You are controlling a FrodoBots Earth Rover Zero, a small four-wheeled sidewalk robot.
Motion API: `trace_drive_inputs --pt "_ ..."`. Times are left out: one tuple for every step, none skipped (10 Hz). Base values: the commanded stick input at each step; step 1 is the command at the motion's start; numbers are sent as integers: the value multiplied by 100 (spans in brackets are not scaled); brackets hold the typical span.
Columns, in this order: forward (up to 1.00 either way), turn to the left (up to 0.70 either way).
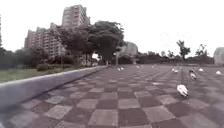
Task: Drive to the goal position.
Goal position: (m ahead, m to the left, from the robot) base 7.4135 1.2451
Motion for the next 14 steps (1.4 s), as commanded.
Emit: trace_drive_inputs --pt "100 0" --pt "100 0" --pt "100 0" --pt "100 0" --pt "100 0" --pt "100 27" --pt "100 39" --pt "100 40" --pt "100 27" --pt "100 0" --pt "100 0" --pt "100 0" --pt "100 0" --pt "100 0"
